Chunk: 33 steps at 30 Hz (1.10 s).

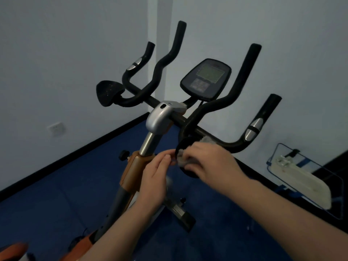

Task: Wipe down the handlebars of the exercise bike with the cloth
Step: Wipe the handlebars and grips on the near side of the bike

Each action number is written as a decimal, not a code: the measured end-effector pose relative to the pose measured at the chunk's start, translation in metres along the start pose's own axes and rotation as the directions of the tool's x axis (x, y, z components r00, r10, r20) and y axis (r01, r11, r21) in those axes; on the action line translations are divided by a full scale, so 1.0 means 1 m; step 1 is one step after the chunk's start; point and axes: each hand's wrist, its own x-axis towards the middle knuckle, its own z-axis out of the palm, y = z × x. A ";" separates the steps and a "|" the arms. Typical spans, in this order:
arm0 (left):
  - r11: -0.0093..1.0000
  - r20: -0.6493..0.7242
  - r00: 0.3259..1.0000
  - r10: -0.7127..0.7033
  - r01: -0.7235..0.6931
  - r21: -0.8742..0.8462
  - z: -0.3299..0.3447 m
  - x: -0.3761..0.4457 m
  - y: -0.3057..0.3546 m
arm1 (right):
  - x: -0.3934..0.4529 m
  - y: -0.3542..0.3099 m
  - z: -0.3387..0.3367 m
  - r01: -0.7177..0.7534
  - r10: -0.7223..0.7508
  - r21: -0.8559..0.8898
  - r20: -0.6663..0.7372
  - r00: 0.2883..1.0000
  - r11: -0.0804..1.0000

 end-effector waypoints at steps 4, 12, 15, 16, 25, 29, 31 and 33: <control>1.000 -0.016 1.000 -0.003 0.003 0.012 -0.002 0.002 -0.004 | 0.011 -0.002 0.001 -0.109 0.113 0.032 -0.194 0.974 0.994; 0.997 -0.066 0.998 -0.012 0.017 0.071 0.008 0.009 -0.004 | -0.014 0.021 -0.007 0.303 -0.280 -0.062 0.241 0.929 0.951; 0.997 -0.053 0.999 0.001 0.003 0.074 0.007 0.010 -0.002 | -0.008 0.028 -0.014 0.323 -0.306 -0.016 0.275 0.911 0.946; 0.997 -0.049 0.999 0.008 -0.005 0.072 0.007 0.010 -0.002 | -0.005 0.022 -0.008 0.294 -0.286 -0.006 0.222 0.932 0.956; 0.999 -0.122 0.993 -0.008 0.015 0.052 0.013 0.009 -0.001 | -0.004 0.031 -0.028 0.300 -0.278 -0.014 0.336 0.900 0.954; 0.998 -0.130 0.991 0.015 -0.006 0.065 0.014 0.011 0.005 | 0.022 0.045 -0.055 0.186 -0.203 0.095 0.220 0.954 0.978; 0.999 -0.140 0.990 0.004 0.003 0.051 0.018 0.011 0.005 | 0.029 0.038 -0.041 0.132 -0.134 0.075 0.019 0.991 0.988; 0.999 -0.135 0.991 0.011 -0.004 0.054 0.021 0.011 0.006 | 0.021 0.024 -0.014 0.101 -0.100 0.030 -0.033 0.994 0.994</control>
